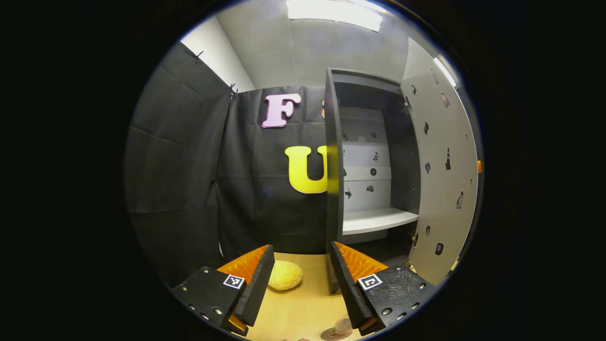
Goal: Open the cabinet door with the right hand, grasp the bottle in the cabinet with the left hand and place it on the coaster, then close the cabinet door with the right hand.
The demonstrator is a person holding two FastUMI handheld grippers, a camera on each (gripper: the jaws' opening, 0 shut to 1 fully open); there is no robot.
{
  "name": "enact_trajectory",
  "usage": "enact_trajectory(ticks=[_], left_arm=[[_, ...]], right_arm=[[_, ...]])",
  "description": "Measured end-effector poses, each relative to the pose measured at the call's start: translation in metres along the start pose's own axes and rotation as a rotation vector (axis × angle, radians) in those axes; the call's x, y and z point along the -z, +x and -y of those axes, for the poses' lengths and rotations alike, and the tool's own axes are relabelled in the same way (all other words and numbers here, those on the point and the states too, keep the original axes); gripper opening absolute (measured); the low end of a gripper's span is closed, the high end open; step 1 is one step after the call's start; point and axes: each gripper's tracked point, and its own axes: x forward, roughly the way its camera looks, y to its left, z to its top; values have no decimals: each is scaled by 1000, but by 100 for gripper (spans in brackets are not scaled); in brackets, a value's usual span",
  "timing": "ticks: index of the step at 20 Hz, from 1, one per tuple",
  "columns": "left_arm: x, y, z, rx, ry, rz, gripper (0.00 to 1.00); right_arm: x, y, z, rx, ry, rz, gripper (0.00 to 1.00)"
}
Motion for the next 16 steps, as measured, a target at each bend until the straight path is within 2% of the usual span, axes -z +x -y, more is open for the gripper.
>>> enact_trajectory(ticks=[4,5,6,9,13,14,15,16], left_arm=[[2,-4,-19,-11,-5,-1,69],[3,-4,-24,-14,-7,-1,69],[3,-8,-29,-17,-9,0,69],[4,-11,-42,-29,-10,0,69],[7,-16,-60,-43,-2,1,69],[8,-17,-64,-46,-2,0,69],[8,-18,-68,-48,-2,-1,69],[11,-19,-72,-52,-3,-2,69]], right_arm=[[-4,3,-21,-12,-4,5,92],[-4,4,-25,-15,-4,4,96],[-5,5,-30,-18,-5,5,92],[-8,8,-39,-28,-22,9,92],[-8,18,-67,-72,-16,9,92],[-9,22,-75,-86,-12,11,96],[-9,27,-85,-101,-8,10,92],[-9,31,-94,-116,-4,12,92]])
